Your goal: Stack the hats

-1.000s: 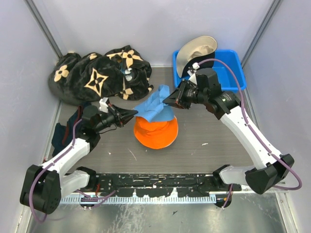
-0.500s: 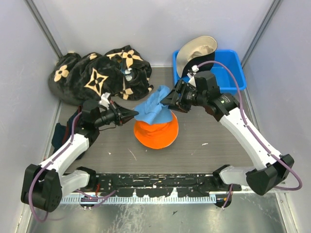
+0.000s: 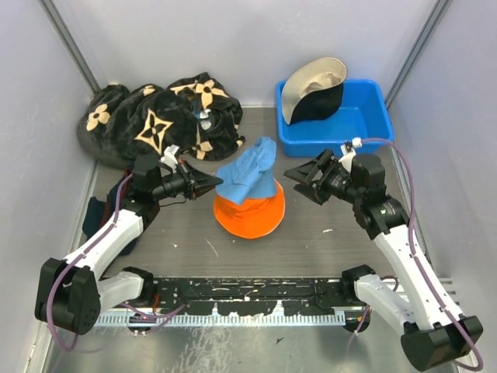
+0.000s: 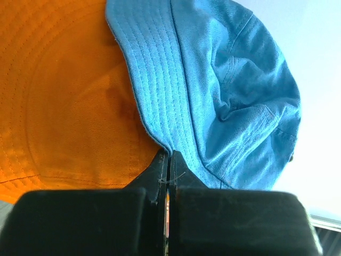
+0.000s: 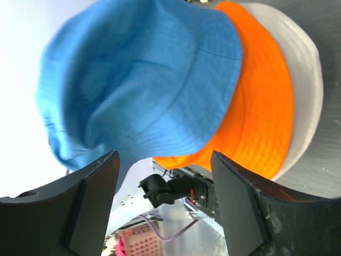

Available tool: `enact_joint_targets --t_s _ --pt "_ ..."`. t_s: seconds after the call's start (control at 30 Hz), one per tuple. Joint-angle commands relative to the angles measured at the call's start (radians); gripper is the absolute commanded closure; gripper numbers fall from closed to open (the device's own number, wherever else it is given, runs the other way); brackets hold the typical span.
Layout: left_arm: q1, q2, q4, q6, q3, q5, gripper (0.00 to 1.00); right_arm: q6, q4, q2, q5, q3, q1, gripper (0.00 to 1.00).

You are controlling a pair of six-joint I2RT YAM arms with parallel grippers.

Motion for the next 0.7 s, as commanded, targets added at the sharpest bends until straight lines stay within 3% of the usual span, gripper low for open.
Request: enact_joint_targets --t_s 0.0,0.13,0.2,0.3,0.67 --pt "0.001 0.004 -0.034 0.037 0.032 0.030 1.00 0.272 0.331 -0.085 -0.153 -0.211 -0.052 0.26" --pt "0.002 0.001 -0.053 0.051 0.034 0.031 1.00 0.596 0.805 -0.146 -0.175 -0.468 -0.060 0.40" --pt "0.002 0.002 -0.056 0.053 0.031 0.029 1.00 0.713 0.963 -0.150 -0.158 -0.567 -0.060 0.47" --pt "0.001 0.005 -0.056 0.053 0.032 0.027 1.00 0.780 1.045 -0.153 -0.137 -0.632 -0.061 0.53" --pt "0.002 0.016 -0.057 0.056 0.041 0.022 1.00 0.866 1.200 -0.095 -0.084 -0.714 -0.032 0.51"
